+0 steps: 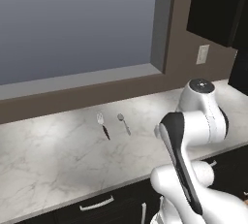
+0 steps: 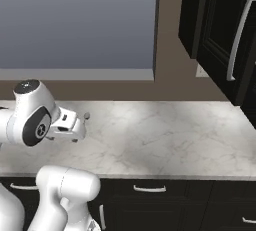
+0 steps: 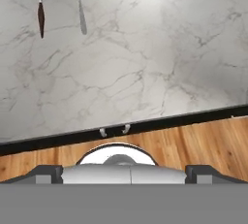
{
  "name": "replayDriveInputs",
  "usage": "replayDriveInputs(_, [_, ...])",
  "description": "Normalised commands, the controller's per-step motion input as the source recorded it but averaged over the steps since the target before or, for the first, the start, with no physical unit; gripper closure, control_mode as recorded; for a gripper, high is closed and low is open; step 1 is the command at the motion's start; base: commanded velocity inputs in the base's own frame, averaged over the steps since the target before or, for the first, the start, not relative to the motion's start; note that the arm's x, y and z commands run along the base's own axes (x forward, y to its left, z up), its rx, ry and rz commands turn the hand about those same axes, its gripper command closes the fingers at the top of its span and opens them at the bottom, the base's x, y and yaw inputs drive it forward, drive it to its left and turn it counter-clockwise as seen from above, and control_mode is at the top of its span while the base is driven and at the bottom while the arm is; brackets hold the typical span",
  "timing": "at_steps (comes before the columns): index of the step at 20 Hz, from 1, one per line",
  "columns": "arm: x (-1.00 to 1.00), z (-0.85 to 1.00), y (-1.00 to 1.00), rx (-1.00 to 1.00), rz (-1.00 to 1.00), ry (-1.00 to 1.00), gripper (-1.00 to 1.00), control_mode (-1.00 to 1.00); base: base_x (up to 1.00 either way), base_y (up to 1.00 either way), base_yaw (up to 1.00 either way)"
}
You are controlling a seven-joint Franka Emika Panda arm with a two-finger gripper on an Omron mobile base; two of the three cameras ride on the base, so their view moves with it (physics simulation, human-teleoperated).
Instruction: Organize the utensils by type. Pick up the wooden spoons from the counter and place them in the open cabinet. Then pick up the metallic utensils from the counter and place them in the open drawer.
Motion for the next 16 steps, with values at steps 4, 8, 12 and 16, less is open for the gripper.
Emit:
replayDriveInputs(4, [0.31, 0.00, 0.25, 0.00, -0.01, 0.00, -1.00, -1.00, 0.00, 0.00, 0.00])
replayDriveInputs(8, [0.72, 0.00, 0.19, 0.00, 0.00, 0.00, -1.00, -1.00, 0.00, 0.00, 0.00])
replayDriveInputs(12, [0.80, 0.00, 0.20, 0.00, 0.00, 0.00, -1.00, -1.00, 0.00, 0.00, 0.00])
replayDriveInputs(16, [0.83, -0.04, 0.13, 0.00, 0.03, 0.02, -1.00, -1.00, 0.00, 0.00, 0.00])
